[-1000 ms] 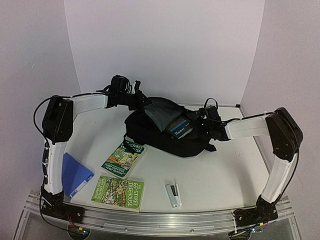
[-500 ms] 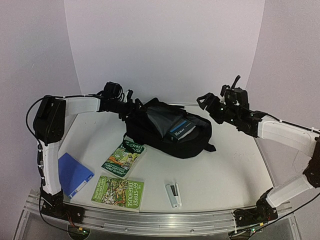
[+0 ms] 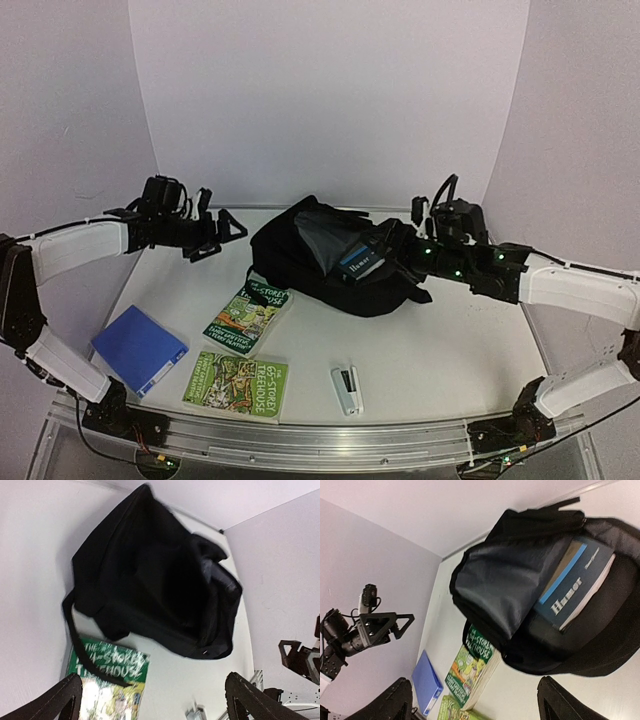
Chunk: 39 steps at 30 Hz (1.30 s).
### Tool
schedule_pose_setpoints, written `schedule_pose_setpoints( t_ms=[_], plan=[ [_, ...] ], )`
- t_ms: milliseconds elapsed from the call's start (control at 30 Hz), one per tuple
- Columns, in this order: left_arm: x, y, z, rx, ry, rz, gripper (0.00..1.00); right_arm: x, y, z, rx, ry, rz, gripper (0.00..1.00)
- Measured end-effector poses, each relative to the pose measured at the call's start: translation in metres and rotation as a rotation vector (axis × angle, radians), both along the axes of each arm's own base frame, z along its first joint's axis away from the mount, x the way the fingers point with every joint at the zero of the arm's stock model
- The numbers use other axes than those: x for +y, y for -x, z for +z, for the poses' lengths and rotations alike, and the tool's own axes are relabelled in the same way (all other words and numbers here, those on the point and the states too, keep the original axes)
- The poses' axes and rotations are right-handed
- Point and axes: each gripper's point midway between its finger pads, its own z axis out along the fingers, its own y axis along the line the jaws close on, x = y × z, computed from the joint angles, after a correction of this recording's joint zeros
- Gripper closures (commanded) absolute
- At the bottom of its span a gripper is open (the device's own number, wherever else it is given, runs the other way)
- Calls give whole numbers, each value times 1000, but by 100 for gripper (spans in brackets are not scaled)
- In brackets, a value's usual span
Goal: Pack the student bag
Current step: Place the book in the student bag, then pick up the book from the center of the board.
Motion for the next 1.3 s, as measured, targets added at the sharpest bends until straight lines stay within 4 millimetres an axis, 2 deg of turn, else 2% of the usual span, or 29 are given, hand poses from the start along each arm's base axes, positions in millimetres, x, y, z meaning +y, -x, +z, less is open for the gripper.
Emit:
schedule_pose_setpoints(
  t_ms=[100, 167, 267, 467, 567, 767, 933, 1067, 1300],
  plan=[
    [14, 23, -53, 142, -31, 30, 0, 25, 15, -23, 54, 3, 43, 14],
    [21, 38, -80, 220, -46, 47, 0, 39, 23, -42, 97, 14, 60, 15],
    [24, 47, -97, 266, -48, 52, 0, 58, 34, -71, 161, 35, 77, 17],
    [24, 46, -117, 291, -59, 52, 0, 93, 53, -132, 268, 101, 109, 25],
    [24, 45, -129, 306, -72, 40, 0, 107, 58, -149, 296, 117, 113, 26],
    [23, 48, -152, 350, -94, 18, 0, 129, 52, -161, 307, 103, 103, 28],
    [12, 47, -151, 338, -47, -34, 2, 142, 44, -169, 311, 99, 98, 28],
    [1, 50, -149, 329, -10, -82, 4, 144, 43, -180, 328, 103, 89, 28],
    [-31, 77, -148, 336, 3, -200, 4, 144, 46, -184, 355, 80, 82, 28]
  ],
)
